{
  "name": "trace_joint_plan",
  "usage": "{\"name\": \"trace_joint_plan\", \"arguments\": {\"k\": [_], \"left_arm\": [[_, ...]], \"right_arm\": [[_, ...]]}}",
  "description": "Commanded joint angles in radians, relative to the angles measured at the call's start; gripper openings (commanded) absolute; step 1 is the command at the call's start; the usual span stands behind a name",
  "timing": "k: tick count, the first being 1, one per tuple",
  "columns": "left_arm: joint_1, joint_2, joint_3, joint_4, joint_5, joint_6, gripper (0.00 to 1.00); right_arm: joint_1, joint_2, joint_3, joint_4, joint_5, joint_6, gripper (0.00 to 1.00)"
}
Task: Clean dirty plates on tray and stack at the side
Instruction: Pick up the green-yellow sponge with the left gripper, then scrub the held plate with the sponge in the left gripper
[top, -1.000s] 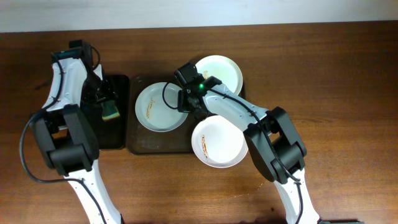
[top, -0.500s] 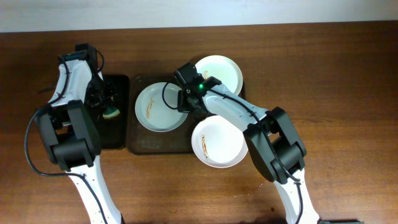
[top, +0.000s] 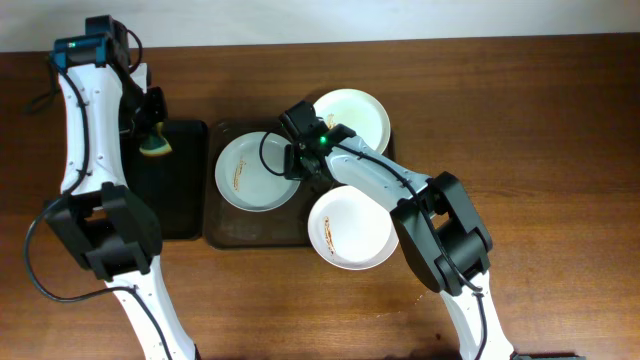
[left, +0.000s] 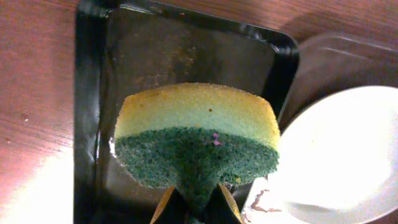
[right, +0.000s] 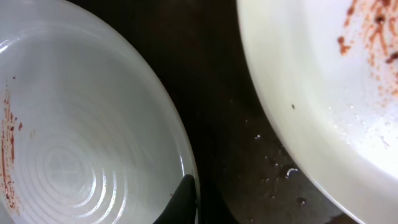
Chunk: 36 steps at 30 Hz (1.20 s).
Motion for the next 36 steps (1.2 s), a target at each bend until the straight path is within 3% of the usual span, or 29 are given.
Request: {"name": "trace_joint_plan", "arguments": {"k": [1, 5, 16, 23, 31, 33, 36], "left_arm": [[-0.031, -0.019, -0.007, -0.005, 0.126, 0.088, 0.01], [-0.089, -0.019, -0.058, 0.021, 0.197, 0.120, 0.01], [-0.185, -0.018, -0.451, 0.334, 0.208, 0.125, 0.01], [-0.208, -0.018, -0.676, 0.500, 0.354, 0.124, 0.01], [-0.238, -0.018, -0.692, 0.589, 0.626, 0.122, 0.01], [-0.235, -0.018, -0.692, 0.610, 0.553, 0.075, 0.01], [-0.224, -0.018, -0.692, 0.621, 0.297, -0.013, 0.01]], "right_arm": [[0.009, 0.032, -0.018, 0.011, -0.037, -0.043, 0.04], [-0.018, 0.032, -0.018, 0.015, -0.116, -0.050, 0.05], [-0.069, 0.032, -0.019, -0.010, -0.177, -0.058, 0.04], [-0.069, 0.032, -0.019, -0.003, -0.177, -0.058, 0.04], [-0.069, 0.032, -0.019, -0.004, -0.177, -0.060, 0.04], [-0.069, 0.032, -0.019, -0.006, -0.177, -0.065, 0.04], [-0.069, 0.032, -0.019, -0.006, -0.177, -0.065, 0.05]]}}
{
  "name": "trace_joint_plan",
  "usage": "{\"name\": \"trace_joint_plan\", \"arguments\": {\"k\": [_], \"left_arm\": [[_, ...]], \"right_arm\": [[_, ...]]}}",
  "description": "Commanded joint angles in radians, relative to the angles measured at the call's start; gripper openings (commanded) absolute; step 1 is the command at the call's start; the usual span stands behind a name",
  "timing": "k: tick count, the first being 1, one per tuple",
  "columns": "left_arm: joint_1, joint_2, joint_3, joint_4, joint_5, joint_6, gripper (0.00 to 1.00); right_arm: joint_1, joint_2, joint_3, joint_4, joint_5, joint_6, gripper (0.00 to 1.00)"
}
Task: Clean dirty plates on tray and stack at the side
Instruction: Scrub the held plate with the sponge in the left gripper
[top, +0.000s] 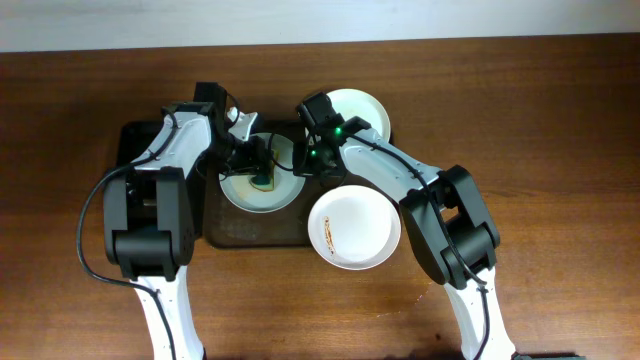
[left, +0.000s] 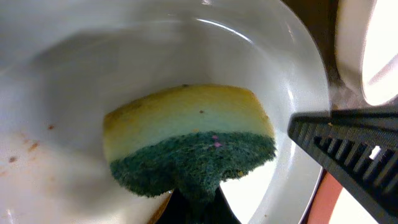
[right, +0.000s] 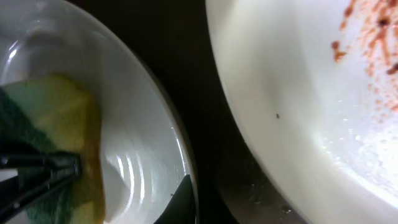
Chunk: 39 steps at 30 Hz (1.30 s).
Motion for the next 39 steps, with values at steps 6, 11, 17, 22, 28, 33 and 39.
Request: {"name": "trace_joint_plan", "arguments": {"k": [6, 11, 17, 22, 28, 33, 39], "left_arm": [[0.004, 0.027, -0.012, 0.048, -0.722, -0.226, 0.01], [0.002, 0.027, -0.012, -0.022, -0.603, -0.142, 0.01], [0.002, 0.027, -0.012, -0.209, 0.069, 0.096, 0.01], [0.002, 0.027, -0.012, -0.116, 0.108, 0.053, 0.01], [0.003, 0.027, -0.012, 0.099, -0.196, -0.218, 0.01], [0.002, 0.027, -0.012, 0.088, -0.525, -0.315, 0.01], [0.002, 0.027, -0.012, -0.130, -0.587, -0.325, 0.01]], "right_arm": [[0.001, 0.027, -0.012, -0.002, -0.002, -0.007, 0.05], [0.001, 0.027, -0.012, -0.002, -0.002, -0.007, 0.05], [0.001, 0.027, -0.012, -0.001, -0.002, -0.007, 0.05], [0.001, 0.027, -0.012, -0.001, -0.002, -0.007, 0.05], [0.001, 0.027, -0.012, -0.002, -0.002, -0.007, 0.05], [0.001, 0.027, -0.012, -0.002, -0.002, -0.008, 0.05], [0.001, 0.027, -0.012, -0.001, -0.002, -0.007, 0.05]]}}
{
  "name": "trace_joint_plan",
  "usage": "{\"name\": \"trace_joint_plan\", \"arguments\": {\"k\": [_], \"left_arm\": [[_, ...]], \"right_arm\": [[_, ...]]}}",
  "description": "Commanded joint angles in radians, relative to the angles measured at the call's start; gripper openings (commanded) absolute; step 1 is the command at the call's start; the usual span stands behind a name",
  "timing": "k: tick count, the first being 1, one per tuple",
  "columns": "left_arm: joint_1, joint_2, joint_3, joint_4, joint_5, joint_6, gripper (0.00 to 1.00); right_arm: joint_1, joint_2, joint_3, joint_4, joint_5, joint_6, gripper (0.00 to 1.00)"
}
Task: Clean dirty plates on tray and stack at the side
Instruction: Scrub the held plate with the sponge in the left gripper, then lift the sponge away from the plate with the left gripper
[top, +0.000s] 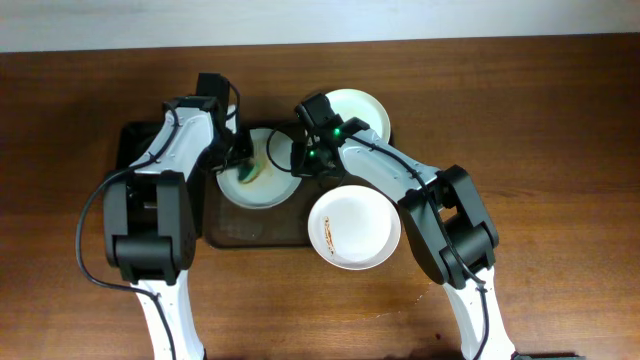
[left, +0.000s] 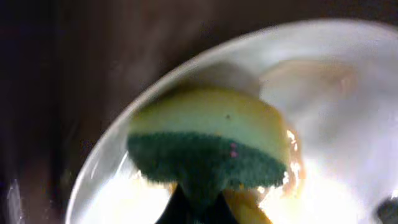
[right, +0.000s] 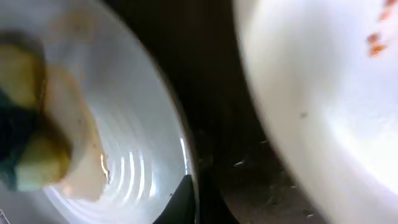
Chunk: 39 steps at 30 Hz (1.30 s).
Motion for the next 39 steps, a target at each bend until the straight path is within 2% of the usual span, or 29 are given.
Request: {"name": "trace_joint_plan", "arguments": {"k": [1, 3, 5, 8, 10, 12, 19, 20, 23, 25, 28, 32, 39], "left_arm": [[0.020, 0.050, -0.046, -0.116, -0.184, 0.004, 0.01], [0.020, 0.050, -0.046, -0.169, -0.147, 0.076, 0.01], [0.020, 0.050, -0.046, -0.180, -0.030, 0.195, 0.01], [0.016, 0.050, -0.046, -0.132, 0.245, 0.346, 0.01], [0.006, 0.051, -0.047, -0.064, 0.375, 0.366, 0.01], [0.000, 0.055, -0.047, -0.022, 0.416, 0.355, 0.01], [-0.004, 0.068, -0.046, 0.132, 0.418, 0.177, 0.01], [0.001, 0.068, -0.046, 0.153, 0.442, 0.157, 0.01], [0.017, 0.068, -0.046, 0.230, 0.636, 0.154, 0.01], [0.042, 0.068, -0.046, 0.267, 0.676, 0.097, 0.01], [0.077, 0.068, -0.037, 0.276, 0.678, 0.048, 0.01], [0.126, 0.050, 0.040, 0.226, 0.737, 0.048, 0.01], [0.192, -0.047, 0.192, 0.178, 0.736, 0.051, 0.01]], "right_arm": [[-0.003, 0.022, -0.012, -0.011, 0.021, -0.010, 0.05], [-0.003, 0.022, -0.012, -0.011, 0.021, -0.010, 0.05], [-0.003, 0.022, -0.012, -0.011, 0.021, -0.010, 0.05], [-0.003, 0.022, -0.012, -0.011, 0.021, -0.010, 0.05], [-0.003, 0.022, -0.012, -0.011, 0.021, -0.010, 0.05], [-0.003, 0.022, -0.012, -0.012, 0.021, -0.010, 0.05], [-0.002, 0.022, -0.012, -0.012, 0.021, -0.010, 0.05], [-0.002, 0.022, -0.012, -0.012, 0.021, -0.010, 0.06], [-0.002, 0.023, -0.012, -0.013, 0.020, -0.010, 0.06], [-0.002, 0.023, -0.012, -0.013, 0.020, -0.010, 0.06], [-0.002, 0.023, -0.012, -0.013, 0.017, -0.010, 0.06], [-0.002, 0.023, -0.012, -0.013, 0.009, -0.010, 0.05], [-0.002, 0.022, -0.012, -0.013, -0.021, -0.013, 0.04]]}}
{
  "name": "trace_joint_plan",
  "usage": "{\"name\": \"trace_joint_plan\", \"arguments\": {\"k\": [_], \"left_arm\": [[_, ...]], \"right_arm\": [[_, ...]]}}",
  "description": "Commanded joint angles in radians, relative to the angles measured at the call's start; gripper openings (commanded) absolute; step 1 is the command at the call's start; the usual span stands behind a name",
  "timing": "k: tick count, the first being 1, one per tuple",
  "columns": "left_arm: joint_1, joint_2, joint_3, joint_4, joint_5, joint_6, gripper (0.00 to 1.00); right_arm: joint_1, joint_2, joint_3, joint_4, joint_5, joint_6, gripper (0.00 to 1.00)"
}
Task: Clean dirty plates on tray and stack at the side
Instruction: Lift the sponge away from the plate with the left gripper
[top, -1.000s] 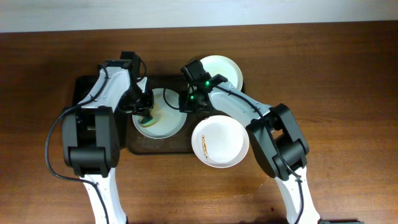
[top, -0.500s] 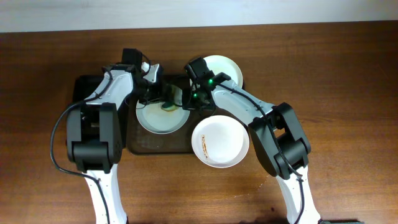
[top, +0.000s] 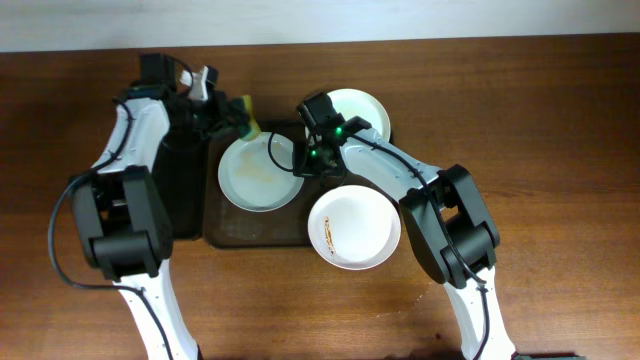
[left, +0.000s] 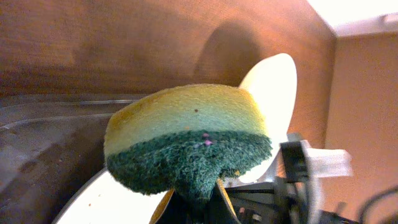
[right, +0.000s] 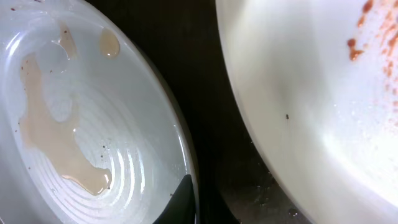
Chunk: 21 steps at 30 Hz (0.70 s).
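My left gripper (top: 226, 112) is shut on a yellow and green sponge (top: 243, 106), held above the back left corner of the brown tray (top: 255, 228); the sponge (left: 186, 134) fills the left wrist view. Below it lies a white plate (top: 258, 170) with a brownish wet smear (right: 46, 134). My right gripper (top: 305, 160) is shut on that plate's right rim, one finger (right: 182, 200) inside the plate (right: 124, 93). A second plate (right: 311, 99) with red stains lies beside it.
A black tray (top: 182, 180) lies left of the brown one. A white plate (top: 356, 114) sits at the tray's back right. Another plate (top: 352, 228) with a red streak overhangs the tray's front right edge. Bare wood table (top: 540, 150) spreads to the right.
My left gripper with the sponge has moved from the left part of the plate to above the tray's back left corner. The plate shows a brownish wet smear. The right gripper still holds the rim.
First the sponge was held over the black tray while my right gripper held the rim of a plate with a red streak. Then the sponge was in that plate, then at its left side. Now the sponge is off it and the streak is a pale smear.
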Motion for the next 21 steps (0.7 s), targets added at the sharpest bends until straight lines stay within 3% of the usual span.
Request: {"name": "trace_joint_plan", "arguments": {"k": [1, 4, 7, 11, 21], "left_arm": [[0.027, -0.099, 0.058, -0.010, 0.035, -0.003, 0.01], [0.034, -0.103, 0.058, -0.042, -0.024, -0.003, 0.01], [0.027, -0.103, 0.058, -0.130, -0.200, -0.002, 0.01], [0.003, -0.103, 0.058, -0.175, -0.348, 0.043, 0.01], [-0.007, -0.103, 0.058, -0.171, -0.415, 0.043, 0.01]], "right_arm": [[0.002, 0.016, -0.011, -0.005, -0.060, -0.027, 0.04], [-0.006, -0.018, -0.010, -0.020, -0.078, -0.045, 0.04], [-0.010, -0.100, -0.010, -0.071, -0.056, -0.096, 0.04], [-0.007, -0.217, -0.010, -0.193, 0.103, -0.111, 0.04], [0.031, -0.403, -0.010, -0.337, 0.433, -0.117, 0.04]]}}
